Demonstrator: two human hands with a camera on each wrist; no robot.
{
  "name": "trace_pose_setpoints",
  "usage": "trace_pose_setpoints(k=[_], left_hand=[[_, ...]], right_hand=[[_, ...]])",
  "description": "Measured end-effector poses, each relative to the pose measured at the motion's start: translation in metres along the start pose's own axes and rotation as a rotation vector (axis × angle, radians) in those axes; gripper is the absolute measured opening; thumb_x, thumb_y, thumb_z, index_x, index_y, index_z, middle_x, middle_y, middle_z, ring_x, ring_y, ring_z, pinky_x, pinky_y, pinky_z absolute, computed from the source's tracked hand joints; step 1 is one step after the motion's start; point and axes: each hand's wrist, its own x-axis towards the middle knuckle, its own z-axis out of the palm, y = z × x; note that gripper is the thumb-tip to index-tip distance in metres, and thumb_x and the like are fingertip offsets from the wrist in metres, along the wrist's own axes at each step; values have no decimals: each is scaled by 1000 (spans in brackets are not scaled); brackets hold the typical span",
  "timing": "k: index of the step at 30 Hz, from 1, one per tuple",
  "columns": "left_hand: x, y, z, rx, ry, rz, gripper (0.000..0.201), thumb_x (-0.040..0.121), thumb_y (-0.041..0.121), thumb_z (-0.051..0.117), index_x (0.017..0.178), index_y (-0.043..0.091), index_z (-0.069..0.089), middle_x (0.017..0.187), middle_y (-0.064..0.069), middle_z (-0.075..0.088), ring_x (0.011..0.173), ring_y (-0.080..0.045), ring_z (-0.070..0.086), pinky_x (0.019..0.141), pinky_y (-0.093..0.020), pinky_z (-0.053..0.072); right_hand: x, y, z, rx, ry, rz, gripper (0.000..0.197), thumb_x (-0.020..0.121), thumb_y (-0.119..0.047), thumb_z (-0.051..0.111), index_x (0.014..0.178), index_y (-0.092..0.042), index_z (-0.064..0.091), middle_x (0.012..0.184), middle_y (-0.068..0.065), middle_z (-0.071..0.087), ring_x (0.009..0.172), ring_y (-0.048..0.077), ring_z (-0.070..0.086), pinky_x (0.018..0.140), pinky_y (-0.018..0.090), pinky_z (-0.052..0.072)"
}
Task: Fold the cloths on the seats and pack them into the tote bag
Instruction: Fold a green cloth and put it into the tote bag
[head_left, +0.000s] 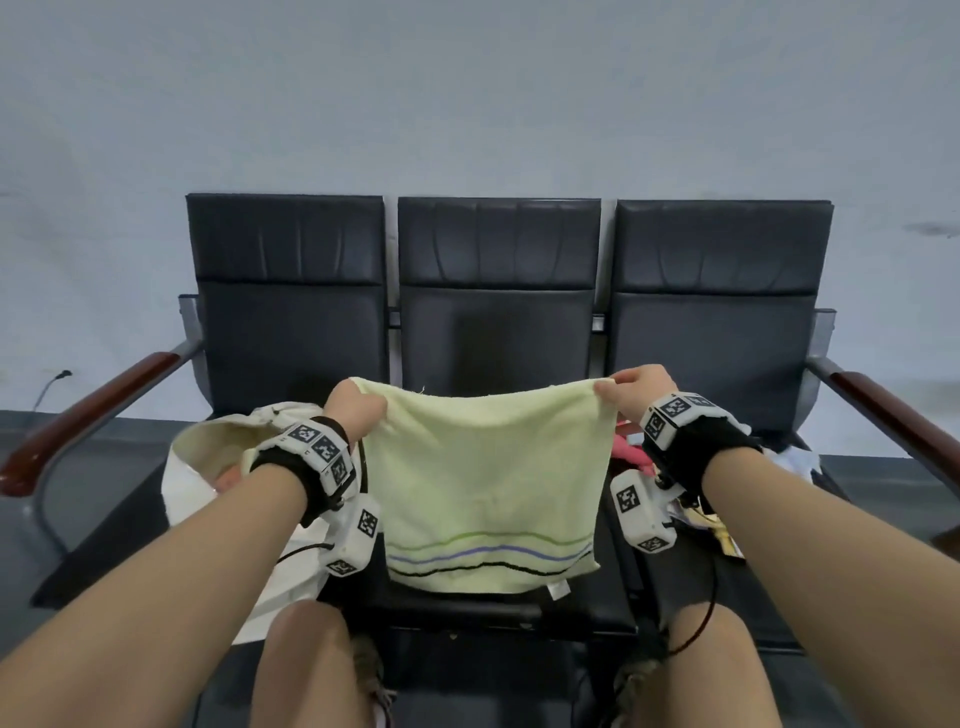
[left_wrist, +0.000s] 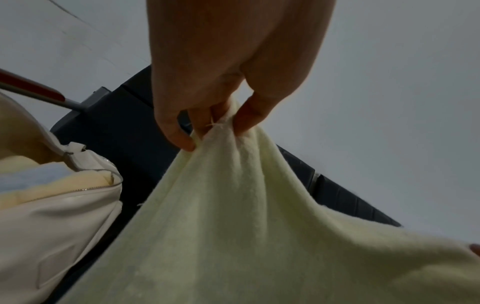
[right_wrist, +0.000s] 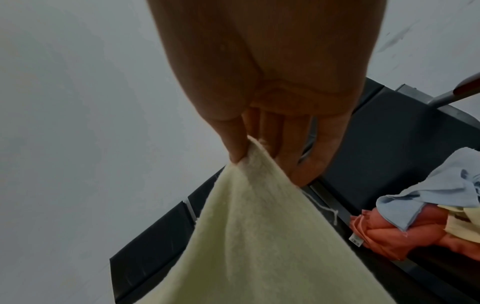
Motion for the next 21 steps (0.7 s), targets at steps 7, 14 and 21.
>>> trace_pose_setpoints(k=[7,14,21], left_hand=[[15,-4,-11,61,-13,-104,71,86,11,55,148,-5,22,134,-19,47,121,-38,51,101,-50,49],[43,5,-22,-15,11,-110,73,88,10,56,149,-3,19,134,-22,47,123,-38,49,105,-49,45],[66,-3,-40,-8,-42,-23,21,77,8,57,98,5,60,92,-11,61,88,-28,58,82,-38,50]], right_hand=[[13,-11,17,10,1,72,31,82,-36,71,103,-13,72,93,9,72,85,29,70,84,45,59],[21,-46,33,-19,26,90,39,79,-42,72,104,-12,70,100,9,70,90,29,68,86,45,57],[34,-58,39,37,95,117,42,85,-44,66,110,-11,68,95,7,65,90,30,65,91,45,54]])
